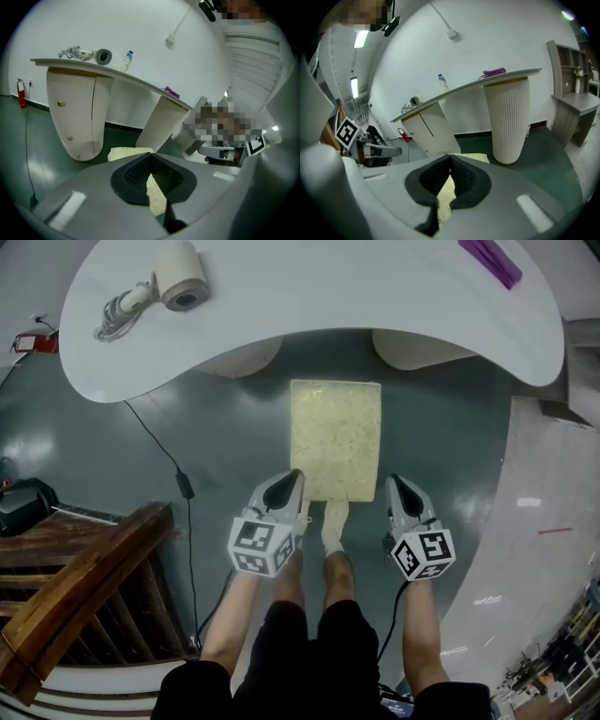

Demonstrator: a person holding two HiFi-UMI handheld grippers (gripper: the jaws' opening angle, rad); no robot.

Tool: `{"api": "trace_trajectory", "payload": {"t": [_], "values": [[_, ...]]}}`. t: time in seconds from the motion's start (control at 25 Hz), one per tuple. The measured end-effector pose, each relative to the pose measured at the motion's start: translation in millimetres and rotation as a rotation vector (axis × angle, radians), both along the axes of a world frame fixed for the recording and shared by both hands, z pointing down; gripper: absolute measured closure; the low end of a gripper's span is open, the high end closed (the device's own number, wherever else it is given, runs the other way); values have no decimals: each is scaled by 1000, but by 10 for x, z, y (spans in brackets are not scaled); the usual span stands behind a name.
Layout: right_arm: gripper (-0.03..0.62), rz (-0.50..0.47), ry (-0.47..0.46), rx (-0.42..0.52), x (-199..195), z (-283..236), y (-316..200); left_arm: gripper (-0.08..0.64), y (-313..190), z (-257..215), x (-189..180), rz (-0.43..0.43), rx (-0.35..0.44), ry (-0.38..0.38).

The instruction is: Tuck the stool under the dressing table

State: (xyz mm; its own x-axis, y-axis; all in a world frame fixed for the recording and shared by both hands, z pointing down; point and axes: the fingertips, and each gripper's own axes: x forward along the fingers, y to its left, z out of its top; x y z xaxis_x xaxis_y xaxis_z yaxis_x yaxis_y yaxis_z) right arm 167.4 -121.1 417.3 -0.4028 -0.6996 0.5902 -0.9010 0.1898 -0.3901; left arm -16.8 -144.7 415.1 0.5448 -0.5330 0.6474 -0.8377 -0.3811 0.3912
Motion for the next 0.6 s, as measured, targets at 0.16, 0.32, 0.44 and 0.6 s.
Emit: {"api": "trace_trajectory", "payload": {"t": [0.16,0.32,0.44,0.6], "values": [[591,-8,-5,-6,-17,420,-64,552,-33,437,-44,3,-17,-14],[591,-13,-7,-29,-7,844,-66,552,-59,794,-31,-14,-36,1],[591,-12,-1,-43,22,1129,-25,552,-56,1032,-23,-18,-37,-2],[591,1,0,-40,67,1440,-24,552,-47,1352,-65,-18,-30,-25]]}}
